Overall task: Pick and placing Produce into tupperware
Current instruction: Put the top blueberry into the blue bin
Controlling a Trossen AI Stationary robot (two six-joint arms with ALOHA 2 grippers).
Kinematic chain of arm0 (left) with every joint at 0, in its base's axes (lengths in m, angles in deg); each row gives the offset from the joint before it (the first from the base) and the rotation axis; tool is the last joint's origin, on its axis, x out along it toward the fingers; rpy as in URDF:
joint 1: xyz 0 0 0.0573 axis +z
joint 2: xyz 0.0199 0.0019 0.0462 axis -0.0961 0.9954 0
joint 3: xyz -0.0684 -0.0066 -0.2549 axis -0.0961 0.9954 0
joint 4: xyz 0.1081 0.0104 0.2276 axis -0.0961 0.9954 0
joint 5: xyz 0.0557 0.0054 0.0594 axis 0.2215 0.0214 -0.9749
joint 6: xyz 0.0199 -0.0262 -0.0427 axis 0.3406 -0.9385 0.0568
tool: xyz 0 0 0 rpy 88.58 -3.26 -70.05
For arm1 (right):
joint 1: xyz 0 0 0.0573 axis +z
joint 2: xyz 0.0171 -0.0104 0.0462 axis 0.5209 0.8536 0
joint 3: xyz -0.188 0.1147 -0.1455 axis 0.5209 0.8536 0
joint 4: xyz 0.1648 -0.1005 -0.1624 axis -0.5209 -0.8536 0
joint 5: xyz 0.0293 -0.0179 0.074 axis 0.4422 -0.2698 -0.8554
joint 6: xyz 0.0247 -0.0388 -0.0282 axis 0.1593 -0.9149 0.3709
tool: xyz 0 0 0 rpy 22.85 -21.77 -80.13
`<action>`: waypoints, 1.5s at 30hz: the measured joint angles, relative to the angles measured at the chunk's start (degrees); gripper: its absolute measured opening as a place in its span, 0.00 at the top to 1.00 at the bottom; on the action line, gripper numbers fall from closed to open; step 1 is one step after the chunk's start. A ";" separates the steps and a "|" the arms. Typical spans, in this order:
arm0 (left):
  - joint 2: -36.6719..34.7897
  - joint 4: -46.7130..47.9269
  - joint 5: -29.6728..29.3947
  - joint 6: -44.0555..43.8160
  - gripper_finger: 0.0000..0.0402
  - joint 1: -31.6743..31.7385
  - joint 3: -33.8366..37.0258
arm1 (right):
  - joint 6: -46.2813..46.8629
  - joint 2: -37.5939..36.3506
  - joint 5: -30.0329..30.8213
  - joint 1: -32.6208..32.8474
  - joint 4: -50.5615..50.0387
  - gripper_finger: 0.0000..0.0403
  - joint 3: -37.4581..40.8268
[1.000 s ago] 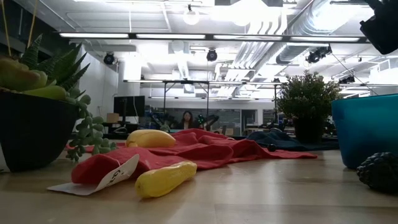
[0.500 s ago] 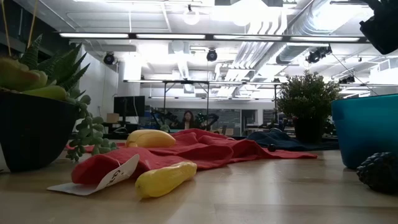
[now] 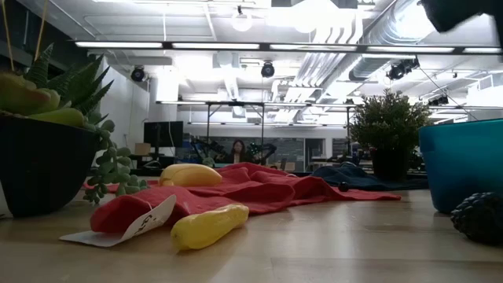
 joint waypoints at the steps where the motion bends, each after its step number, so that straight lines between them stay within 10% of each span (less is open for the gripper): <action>1: -1.11 -0.26 -0.50 -0.74 0.45 -0.01 1.16 | -0.70 -0.74 1.32 -0.44 0.50 0.35 0.00; 28: -23.38 -31.78 -9.97 -14.55 0.45 0.06 59.23 | -22.55 -5.81 8.46 -11.51 13.96 0.35 0.00; 35: -23.36 -43.92 -5.13 -17.04 0.45 2.31 66.53 | -23.48 -5.81 7.87 -12.83 14.37 0.35 0.00; 45: -23.19 -53.35 14.22 -11.42 0.45 22.92 69.89 | -24.51 -5.81 6.56 -14.60 15.09 0.35 0.00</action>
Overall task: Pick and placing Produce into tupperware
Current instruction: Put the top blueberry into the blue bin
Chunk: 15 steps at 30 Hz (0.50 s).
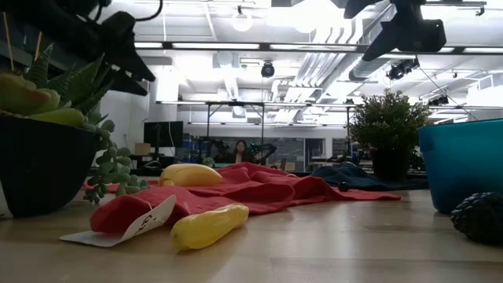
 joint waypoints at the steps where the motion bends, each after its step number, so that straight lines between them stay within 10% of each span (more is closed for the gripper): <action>1: 0.20 -0.99 2.44 0.56 0.45 2.30 0.60 | 0.00 0.01 0.00 -0.09 0.14 0.35 0.00; 15: 9.08 -6.23 15.27 14.51 0.45 18.14 3.24 | 0.46 0.02 0.00 -0.44 1.42 0.35 0.00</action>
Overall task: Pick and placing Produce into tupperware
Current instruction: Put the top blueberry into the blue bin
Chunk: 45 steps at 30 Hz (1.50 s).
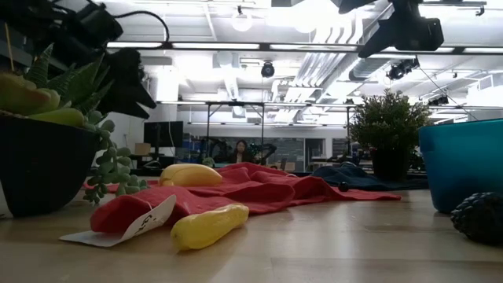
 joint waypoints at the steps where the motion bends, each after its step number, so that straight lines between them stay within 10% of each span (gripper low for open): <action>1: 1.29 -0.24 0.56 0.76 0.45 0.23 0.00 | 0.00 0.00 0.00 -0.14 -0.01 0.35 0.00; 13: 16.26 -11.58 -1.63 9.10 0.45 0.20 0.01 | 0.02 0.00 0.02 -2.01 0.59 0.35 0.00; 27: 18.01 -12.66 -10.43 8.76 0.45 0.20 -0.14 | -0.39 0.02 0.35 -2.31 0.73 0.35 0.00; 38: 19.04 -13.09 -3.10 0.45 0.45 0.20 -0.14 | -10.85 -3.95 4.59 -3.77 -5.13 0.35 -0.02; 45: 18.51 -28.86 -2.72 -11.05 0.50 -0.80 7.37 | -12.45 -7.78 1.29 -5.49 -9.68 0.35 -0.02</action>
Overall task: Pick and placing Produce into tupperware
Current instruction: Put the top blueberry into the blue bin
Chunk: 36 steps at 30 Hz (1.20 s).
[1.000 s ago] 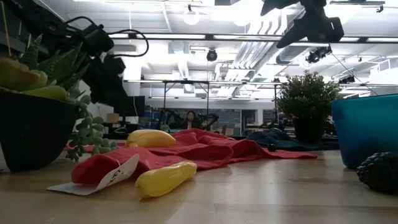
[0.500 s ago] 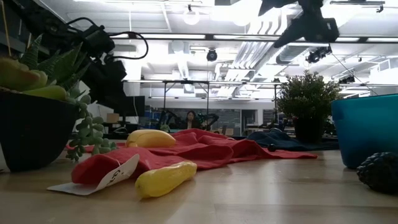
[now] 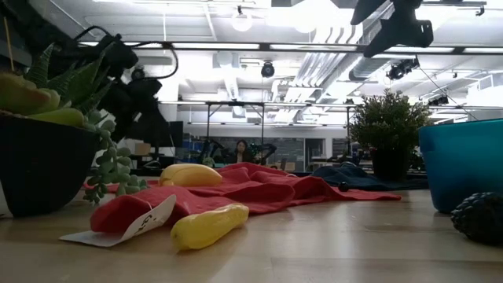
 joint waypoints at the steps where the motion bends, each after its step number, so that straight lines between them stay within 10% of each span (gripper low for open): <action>1: 0.00 -2.32 -0.17 -2.05 0.51 -0.91 1.30 | 0.00 -0.39 -0.17 -0.17 -0.41 0.35 0.00; 10: -3.16 -4.67 -11.79 -5.81 0.73 -15.05 4.07 | -1.20 -1.40 -2.78 -1.61 -0.96 0.35 0.00; 24: -2.05 -0.11 -57.93 -14.29 0.86 -38.42 4.07 | -4.08 -1.37 -6.95 -3.28 -5.08 0.35 0.00; 36: 6.42 1.06 -65.97 -29.66 0.86 -38.76 4.09 | -5.02 -1.35 -6.47 -3.54 -5.45 0.35 0.00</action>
